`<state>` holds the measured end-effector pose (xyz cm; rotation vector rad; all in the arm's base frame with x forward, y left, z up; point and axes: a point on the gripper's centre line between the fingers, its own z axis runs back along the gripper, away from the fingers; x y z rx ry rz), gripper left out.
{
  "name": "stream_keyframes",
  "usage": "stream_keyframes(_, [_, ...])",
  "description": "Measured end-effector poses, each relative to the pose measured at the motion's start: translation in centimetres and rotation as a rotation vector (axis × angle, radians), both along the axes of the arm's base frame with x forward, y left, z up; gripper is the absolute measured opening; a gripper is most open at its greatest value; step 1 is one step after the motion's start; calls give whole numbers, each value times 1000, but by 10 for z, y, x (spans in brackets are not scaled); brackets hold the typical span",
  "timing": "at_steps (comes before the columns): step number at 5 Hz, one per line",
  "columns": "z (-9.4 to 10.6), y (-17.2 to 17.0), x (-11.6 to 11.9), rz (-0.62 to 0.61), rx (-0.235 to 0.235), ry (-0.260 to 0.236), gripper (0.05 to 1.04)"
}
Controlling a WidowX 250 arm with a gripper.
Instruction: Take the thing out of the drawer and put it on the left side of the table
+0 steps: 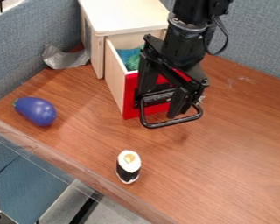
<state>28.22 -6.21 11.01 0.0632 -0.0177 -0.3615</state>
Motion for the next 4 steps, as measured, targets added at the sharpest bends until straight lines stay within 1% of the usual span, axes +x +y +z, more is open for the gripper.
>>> stream_keyframes(1, [-8, 0, -1, 0, 4, 28, 1000])
stream_keyframes(2, [2, 9, 11, 22, -11, 17, 1000])
stream_keyframes(3, [12, 24, 29, 55, -28, 3, 1000])
stream_keyframes(4, [16, 38, 44, 80, -27, 5, 1000])
